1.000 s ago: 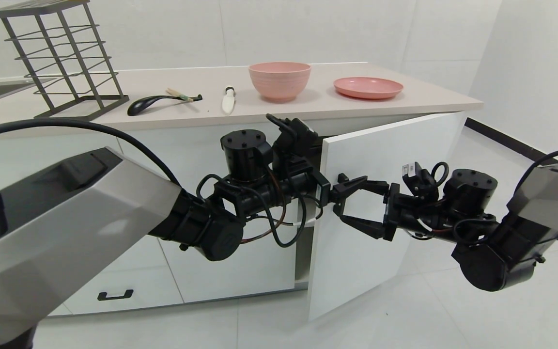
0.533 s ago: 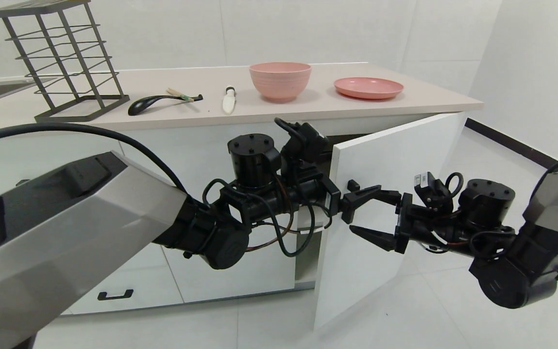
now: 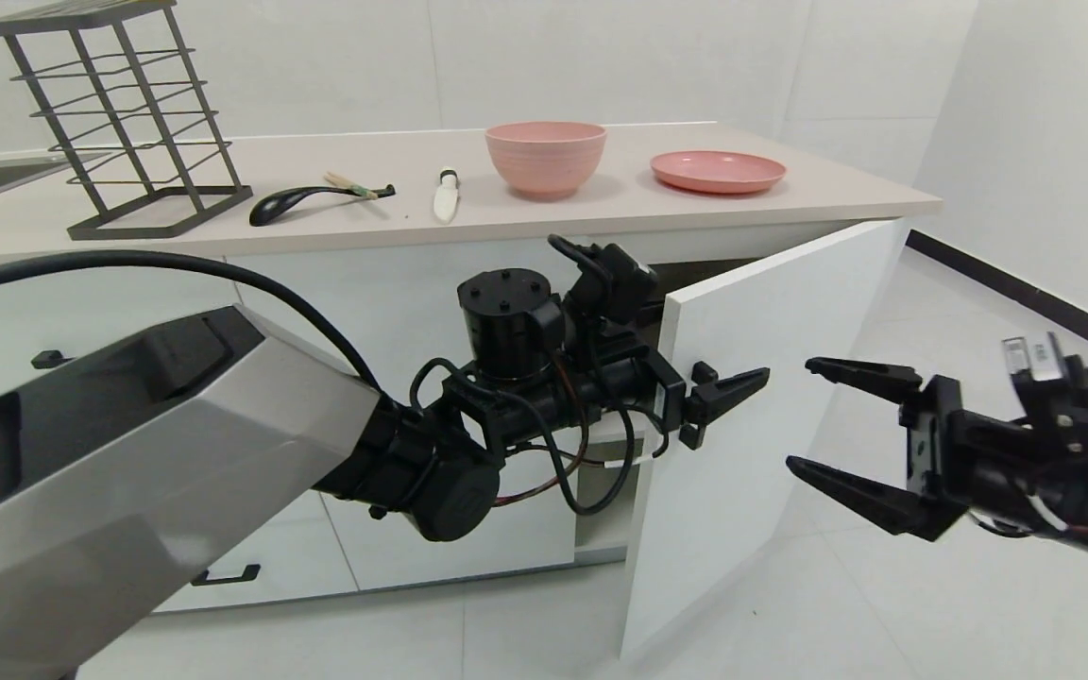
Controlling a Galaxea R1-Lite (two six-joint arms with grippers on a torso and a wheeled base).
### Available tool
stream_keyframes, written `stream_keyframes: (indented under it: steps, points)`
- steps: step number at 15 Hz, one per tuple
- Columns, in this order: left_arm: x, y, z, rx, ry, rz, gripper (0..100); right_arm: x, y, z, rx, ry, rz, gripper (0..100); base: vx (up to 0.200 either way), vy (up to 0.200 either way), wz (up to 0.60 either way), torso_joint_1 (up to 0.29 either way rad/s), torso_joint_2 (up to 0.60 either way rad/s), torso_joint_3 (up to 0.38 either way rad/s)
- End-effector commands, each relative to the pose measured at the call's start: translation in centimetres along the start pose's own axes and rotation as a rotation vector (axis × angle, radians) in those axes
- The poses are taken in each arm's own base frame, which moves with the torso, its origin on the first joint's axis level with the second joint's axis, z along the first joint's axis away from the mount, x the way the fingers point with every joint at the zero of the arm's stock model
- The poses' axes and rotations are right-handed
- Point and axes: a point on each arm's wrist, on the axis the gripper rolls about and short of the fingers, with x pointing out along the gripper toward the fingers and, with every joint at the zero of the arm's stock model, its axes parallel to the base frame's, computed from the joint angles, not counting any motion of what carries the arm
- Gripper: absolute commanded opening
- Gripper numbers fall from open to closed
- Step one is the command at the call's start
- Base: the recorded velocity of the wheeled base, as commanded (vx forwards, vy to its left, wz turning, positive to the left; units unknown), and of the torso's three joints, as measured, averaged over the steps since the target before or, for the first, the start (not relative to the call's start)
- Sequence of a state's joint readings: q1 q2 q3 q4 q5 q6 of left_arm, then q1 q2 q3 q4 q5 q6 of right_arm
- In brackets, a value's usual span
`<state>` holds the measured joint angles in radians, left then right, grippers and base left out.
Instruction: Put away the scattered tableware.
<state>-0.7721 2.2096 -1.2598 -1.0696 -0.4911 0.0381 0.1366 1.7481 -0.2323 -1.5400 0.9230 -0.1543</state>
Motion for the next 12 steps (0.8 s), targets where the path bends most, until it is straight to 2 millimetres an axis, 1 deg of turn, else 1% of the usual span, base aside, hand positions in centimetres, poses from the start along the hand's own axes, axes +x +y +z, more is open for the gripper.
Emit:
stream_keyframes:
  steps: [1,3,5,6,9,12]
  points:
    - [0.2,-0.1,-1.0,-0.009,0.019,-0.002,100,-3.5,3.7,3.8,-0.118,-0.079,-0.031,100,0.0,0.0,0.0,0.0,0.0,0.0]
    - [1.0,-1.4,-2.0,-0.019,0.032,-0.036,100,-4.5,4.3,5.1,-0.178,-0.117,-0.058,100,0.0,0.0,0.0,0.0,0.0,0.0]
    - [1.8,-2.8,-2.6,-0.027,0.04,-0.071,100,-5.6,4.4,6.8,-0.261,-0.161,-0.111,100,0.0,0.0,0.0,0.0,0.0,0.0]
    - [2.1,-3.5,-2.8,-0.031,0.043,-0.088,100,-6.0,4.8,7.6,-0.298,-0.183,-0.122,100,0.0,0.0,0.0,0.0,0.0,0.0]
    - [2.7,-4.7,-3.0,-0.029,0.032,-0.118,100,-6.4,5.1,8.3,-0.33,-0.204,-0.147,100,0.0,0.0,0.0,0.0,0.0,0.0]
    - [3.7,-6.3,-3.4,-0.022,0.001,-0.167,100,-6.4,4.6,10.0,-0.395,-0.249,-0.179,100,0.0,0.0,0.0,0.0,0.0,0.0]
